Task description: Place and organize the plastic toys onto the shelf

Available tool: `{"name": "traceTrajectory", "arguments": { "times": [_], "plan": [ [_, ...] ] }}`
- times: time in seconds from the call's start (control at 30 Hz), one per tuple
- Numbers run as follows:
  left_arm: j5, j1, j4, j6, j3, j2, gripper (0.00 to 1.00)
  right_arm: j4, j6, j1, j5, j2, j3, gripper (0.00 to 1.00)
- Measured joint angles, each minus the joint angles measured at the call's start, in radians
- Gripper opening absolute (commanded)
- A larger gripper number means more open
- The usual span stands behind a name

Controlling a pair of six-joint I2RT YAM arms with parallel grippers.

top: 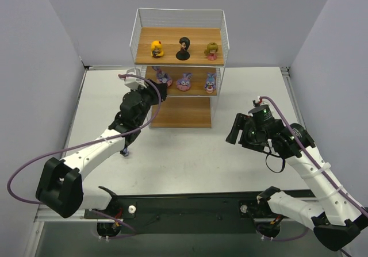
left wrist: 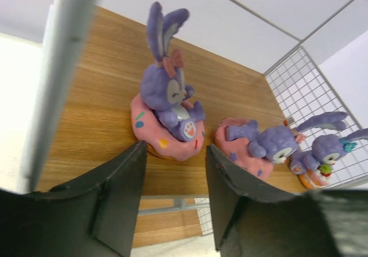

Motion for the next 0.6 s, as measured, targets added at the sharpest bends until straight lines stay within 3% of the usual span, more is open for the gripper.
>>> {"name": "traceTrajectory", "arguments": {
  "times": [0.6],
  "plan": [
    [-0.146, -0.059, 0.047, 0.013, 0.055, 0.068, 0.76, 0.0, -0.027, -0.051, -0.021, -0.004, -0.002, 0.68]
  ]
}}
